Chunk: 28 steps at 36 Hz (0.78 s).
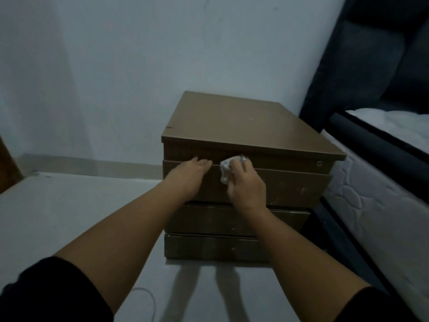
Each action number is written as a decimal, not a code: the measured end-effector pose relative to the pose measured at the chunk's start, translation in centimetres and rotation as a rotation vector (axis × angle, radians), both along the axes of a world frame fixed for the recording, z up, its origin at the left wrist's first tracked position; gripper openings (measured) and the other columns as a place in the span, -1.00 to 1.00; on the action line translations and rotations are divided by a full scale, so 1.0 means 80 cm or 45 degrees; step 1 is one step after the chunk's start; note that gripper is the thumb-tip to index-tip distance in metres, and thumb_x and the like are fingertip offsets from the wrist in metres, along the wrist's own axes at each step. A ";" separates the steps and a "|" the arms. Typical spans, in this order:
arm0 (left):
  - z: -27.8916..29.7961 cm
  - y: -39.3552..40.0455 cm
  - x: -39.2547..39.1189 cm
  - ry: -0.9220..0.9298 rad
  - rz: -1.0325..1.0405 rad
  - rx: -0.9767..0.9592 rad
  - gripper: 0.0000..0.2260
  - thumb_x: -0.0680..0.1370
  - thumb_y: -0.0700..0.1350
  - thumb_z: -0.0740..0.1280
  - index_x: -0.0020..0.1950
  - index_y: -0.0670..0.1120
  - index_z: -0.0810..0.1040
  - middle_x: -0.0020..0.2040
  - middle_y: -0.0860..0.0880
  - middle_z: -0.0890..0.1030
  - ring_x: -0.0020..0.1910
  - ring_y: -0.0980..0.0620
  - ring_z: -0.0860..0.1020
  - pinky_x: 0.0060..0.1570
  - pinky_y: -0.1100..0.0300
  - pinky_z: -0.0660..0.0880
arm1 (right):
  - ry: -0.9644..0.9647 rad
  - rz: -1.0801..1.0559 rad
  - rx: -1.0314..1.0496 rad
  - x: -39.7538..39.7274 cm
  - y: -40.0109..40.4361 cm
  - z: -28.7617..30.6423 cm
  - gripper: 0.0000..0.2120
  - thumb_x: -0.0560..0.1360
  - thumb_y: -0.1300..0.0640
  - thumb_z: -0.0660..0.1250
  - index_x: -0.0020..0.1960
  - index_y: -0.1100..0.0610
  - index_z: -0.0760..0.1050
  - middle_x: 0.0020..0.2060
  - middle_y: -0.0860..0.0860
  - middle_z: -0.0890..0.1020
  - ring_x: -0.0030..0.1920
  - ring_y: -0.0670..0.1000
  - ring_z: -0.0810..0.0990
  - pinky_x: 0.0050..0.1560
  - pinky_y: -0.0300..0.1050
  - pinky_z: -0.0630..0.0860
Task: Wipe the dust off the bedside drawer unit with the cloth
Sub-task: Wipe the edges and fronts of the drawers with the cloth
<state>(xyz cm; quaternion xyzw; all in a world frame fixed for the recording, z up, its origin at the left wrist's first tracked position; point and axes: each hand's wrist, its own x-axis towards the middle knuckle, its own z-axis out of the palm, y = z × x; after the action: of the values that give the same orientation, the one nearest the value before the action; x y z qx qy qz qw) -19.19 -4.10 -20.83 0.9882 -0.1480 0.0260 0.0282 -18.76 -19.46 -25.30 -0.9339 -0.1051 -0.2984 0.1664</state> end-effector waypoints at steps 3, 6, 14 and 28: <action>-0.005 -0.016 0.002 -0.005 -0.032 -0.011 -0.31 0.54 -0.39 0.17 0.59 -0.04 -0.03 0.59 -0.01 0.04 0.57 -0.03 0.03 0.51 0.01 0.15 | 0.025 -0.081 0.023 0.009 -0.005 0.005 -0.76 0.49 0.16 0.25 0.15 0.10 0.40 0.10 0.11 0.48 -0.06 0.16 0.53 -0.24 -0.12 0.35; -0.001 -0.025 0.010 -0.016 -0.013 0.030 -0.39 0.57 -0.34 0.15 0.58 -0.08 0.03 0.57 -0.05 0.14 0.55 -0.08 0.13 0.48 -0.01 0.22 | 0.033 -0.092 0.044 0.013 -0.004 0.003 -0.74 0.49 0.19 0.25 0.17 0.11 0.40 0.12 0.10 0.49 -0.01 0.16 0.53 -0.20 -0.11 0.35; 0.001 -0.028 0.017 -0.024 -0.017 0.121 -0.34 0.53 -0.32 0.23 0.57 -0.06 0.06 0.53 -0.07 0.22 0.47 -0.12 0.28 0.41 -0.02 0.33 | -0.038 -0.091 0.127 0.020 -0.001 -0.022 -0.67 0.40 0.30 0.35 0.15 0.20 0.45 0.08 0.18 0.55 -0.02 0.20 0.57 -0.19 -0.02 0.51; -0.005 -0.033 0.024 -0.065 -0.001 0.232 -0.35 0.54 -0.26 0.28 0.57 -0.10 0.07 0.49 -0.10 0.30 0.42 -0.14 0.34 0.33 -0.02 0.37 | 0.244 -0.163 0.171 0.009 -0.004 -0.106 -0.65 0.35 0.33 0.37 0.13 0.20 0.47 0.10 0.18 0.54 0.03 0.20 0.56 -0.12 -0.01 0.53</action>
<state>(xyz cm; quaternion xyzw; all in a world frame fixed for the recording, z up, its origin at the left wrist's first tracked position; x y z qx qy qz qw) -17.24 -6.74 -21.24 0.9856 -0.1510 0.0377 -0.0657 -18.04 -19.76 -33.80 -0.9497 -0.0087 -0.2242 0.2185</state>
